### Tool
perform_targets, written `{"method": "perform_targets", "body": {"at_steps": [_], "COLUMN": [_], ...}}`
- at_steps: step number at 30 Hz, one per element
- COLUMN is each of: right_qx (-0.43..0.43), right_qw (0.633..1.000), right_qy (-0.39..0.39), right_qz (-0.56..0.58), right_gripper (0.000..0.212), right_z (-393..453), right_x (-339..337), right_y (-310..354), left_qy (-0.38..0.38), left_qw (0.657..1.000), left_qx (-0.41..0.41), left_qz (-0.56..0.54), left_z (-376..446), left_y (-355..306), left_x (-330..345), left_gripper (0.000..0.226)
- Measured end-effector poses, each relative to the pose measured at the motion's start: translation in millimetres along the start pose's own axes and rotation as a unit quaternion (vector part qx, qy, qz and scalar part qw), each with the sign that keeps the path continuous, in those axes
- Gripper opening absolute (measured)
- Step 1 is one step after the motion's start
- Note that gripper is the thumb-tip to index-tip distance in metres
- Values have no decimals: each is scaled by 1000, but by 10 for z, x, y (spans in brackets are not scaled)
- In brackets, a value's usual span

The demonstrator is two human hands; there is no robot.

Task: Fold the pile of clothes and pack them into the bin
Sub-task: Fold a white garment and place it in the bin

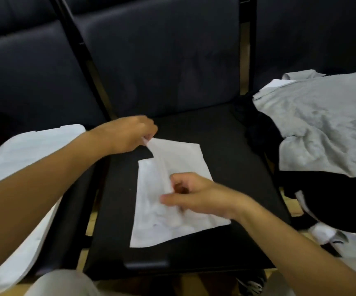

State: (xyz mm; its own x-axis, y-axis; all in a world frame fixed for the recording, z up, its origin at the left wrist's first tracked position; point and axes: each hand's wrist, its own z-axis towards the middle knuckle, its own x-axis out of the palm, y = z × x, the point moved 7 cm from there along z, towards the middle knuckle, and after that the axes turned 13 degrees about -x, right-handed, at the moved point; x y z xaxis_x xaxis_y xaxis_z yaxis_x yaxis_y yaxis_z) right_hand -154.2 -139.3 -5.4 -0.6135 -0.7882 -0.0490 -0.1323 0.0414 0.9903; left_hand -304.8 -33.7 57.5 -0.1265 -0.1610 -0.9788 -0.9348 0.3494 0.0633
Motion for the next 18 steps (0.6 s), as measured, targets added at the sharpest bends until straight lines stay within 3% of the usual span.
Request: {"method": "perform_targets", "body": {"at_steps": [3,5,8,9,12,14,16,18], "right_qx": [39,69,199,226,238,242,254,240], "right_qw": [994,981,897,886,905,915,917,915], "right_qy": [92,32,-70,-78,-94,-105,-132,-136], "right_qz": [-48,-180,-389,-398,-339,-306,-278,-294], "right_gripper": [22,20,38,53,86,97,82,46], "right_z": [169,197,51,22,57,93,90,70], "right_x": [277,43,-388,-429,-380,-381,-503,-650], "right_y": [-93,-217,-421,-491,-592,-639,-658,-616], "left_qy": [79,125,61,35,-2,28,34,15], "left_qw": [989,983,997,999,994,983,975,972], "left_qx": [-21,-39,-27,-8,106,149,144,125], "left_qz": [126,131,27,13,40,101,166,200], "left_z": [-395,-520,-317,-194,173,343,440,395], "left_y": [401,485,207,32,-671,-1013,-1087,-961], "left_x": [499,730,787,793,891,1004,1003,921], "left_gripper": [29,35,32,41,70,63,39,32]}}
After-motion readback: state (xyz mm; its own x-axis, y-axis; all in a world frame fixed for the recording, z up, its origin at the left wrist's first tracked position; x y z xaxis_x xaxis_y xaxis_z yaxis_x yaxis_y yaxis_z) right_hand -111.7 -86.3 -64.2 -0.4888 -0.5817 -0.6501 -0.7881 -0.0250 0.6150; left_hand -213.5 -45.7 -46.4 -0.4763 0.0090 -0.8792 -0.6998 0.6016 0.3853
